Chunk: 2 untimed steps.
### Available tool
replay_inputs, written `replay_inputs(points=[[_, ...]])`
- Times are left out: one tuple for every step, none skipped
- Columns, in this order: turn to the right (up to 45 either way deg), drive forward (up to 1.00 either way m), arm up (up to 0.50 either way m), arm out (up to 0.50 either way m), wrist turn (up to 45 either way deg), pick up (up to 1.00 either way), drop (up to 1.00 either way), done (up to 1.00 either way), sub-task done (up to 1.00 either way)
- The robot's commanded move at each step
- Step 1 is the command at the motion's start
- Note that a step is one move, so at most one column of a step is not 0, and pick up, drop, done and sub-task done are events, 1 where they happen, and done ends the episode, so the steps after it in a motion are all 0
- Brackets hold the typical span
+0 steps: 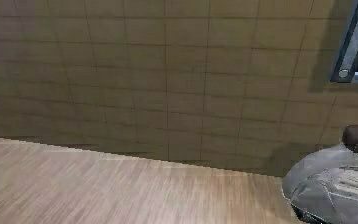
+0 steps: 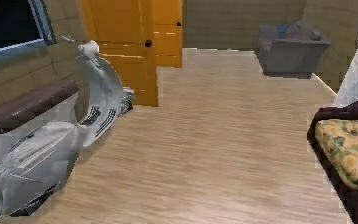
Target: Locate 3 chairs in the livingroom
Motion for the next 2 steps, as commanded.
replay_inputs(points=[[-45.0,0.0,0.0,0.0,0.0,0.0,0.0,0.0,0.0],[-33.0,0.0,0.0,0.0,0.0,0.0,0.0,0.0,0.0]])
